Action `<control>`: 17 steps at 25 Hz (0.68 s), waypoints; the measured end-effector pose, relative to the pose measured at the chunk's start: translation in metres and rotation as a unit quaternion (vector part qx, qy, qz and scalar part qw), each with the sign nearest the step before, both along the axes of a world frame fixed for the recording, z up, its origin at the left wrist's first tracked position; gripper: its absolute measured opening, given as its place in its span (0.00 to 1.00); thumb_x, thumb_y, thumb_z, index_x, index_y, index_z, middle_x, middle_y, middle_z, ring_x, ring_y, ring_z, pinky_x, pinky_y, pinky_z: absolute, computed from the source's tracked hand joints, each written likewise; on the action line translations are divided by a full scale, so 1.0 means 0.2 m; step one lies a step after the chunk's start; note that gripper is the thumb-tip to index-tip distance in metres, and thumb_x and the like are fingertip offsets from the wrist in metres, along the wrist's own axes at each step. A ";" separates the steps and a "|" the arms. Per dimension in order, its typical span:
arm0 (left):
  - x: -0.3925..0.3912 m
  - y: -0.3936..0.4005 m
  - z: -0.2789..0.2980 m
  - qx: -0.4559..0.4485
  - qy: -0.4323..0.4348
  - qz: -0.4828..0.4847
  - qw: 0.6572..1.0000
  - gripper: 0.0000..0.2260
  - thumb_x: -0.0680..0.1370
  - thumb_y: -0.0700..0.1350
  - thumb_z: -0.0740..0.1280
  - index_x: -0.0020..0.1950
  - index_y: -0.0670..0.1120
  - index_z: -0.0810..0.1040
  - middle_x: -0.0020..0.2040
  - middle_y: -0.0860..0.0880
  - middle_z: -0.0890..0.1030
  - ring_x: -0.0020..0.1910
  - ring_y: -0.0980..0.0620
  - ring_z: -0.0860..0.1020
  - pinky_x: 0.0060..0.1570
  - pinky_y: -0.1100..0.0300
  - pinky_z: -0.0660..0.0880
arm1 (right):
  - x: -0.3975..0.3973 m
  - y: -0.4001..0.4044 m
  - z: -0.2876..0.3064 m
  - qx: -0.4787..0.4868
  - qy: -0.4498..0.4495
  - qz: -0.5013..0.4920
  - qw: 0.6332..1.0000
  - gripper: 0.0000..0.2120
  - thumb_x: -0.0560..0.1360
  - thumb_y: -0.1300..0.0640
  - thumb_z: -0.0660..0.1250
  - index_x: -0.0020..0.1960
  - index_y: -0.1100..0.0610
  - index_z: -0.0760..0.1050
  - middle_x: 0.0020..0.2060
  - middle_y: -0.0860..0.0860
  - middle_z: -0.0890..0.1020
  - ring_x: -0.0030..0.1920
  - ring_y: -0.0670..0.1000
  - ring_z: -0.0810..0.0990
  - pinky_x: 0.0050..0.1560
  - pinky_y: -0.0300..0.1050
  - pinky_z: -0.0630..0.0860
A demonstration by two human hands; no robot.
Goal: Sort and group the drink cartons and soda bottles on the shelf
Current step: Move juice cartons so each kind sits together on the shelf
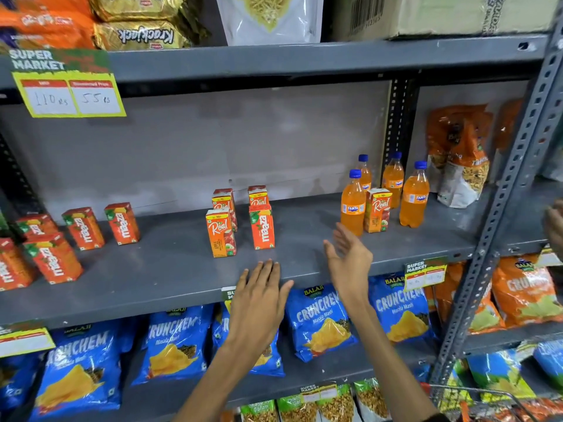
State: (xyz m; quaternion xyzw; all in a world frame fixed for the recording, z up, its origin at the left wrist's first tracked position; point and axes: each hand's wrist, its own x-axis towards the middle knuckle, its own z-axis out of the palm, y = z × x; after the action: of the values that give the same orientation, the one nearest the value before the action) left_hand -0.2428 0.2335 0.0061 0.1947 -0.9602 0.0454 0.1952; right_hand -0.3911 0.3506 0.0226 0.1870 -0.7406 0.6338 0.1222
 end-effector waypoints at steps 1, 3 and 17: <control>0.02 -0.02 0.01 0.006 0.008 0.005 1.000 0.25 0.85 0.56 0.51 0.76 0.44 0.68 0.76 0.46 0.72 0.76 0.48 0.67 0.76 0.47 0.63 | 0.02 -0.06 0.01 0.007 -0.012 0.031 0.999 0.26 0.76 0.57 0.72 0.72 0.56 0.71 0.65 0.53 0.80 0.63 0.49 0.80 0.61 0.39 0.76; 0.08 -0.06 0.00 0.011 0.019 0.018 1.000 0.22 0.85 0.53 0.54 0.74 0.44 0.71 0.74 0.46 0.74 0.74 0.47 0.70 0.74 0.46 0.66 | 0.05 -0.20 0.04 0.045 -0.019 0.072 0.996 0.29 0.74 0.55 0.74 0.72 0.59 0.71 0.67 0.55 0.79 0.66 0.51 0.79 0.63 0.41 0.75; 0.23 -0.24 -0.05 -0.006 0.027 0.069 0.997 0.25 0.85 0.54 0.47 0.78 0.45 0.63 0.78 0.46 0.68 0.77 0.48 0.65 0.78 0.46 0.60 | 0.08 -0.62 0.13 0.140 -0.026 0.099 0.985 0.21 0.70 0.52 0.77 0.59 0.61 0.77 0.52 0.56 0.85 0.52 0.55 0.84 0.37 0.32 0.71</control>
State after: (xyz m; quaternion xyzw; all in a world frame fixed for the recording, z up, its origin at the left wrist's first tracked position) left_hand -0.1977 0.1848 -0.0042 0.2605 -0.9386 0.0590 0.2182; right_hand -0.3755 0.2273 0.0488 0.2579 -0.8025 0.5378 0.0124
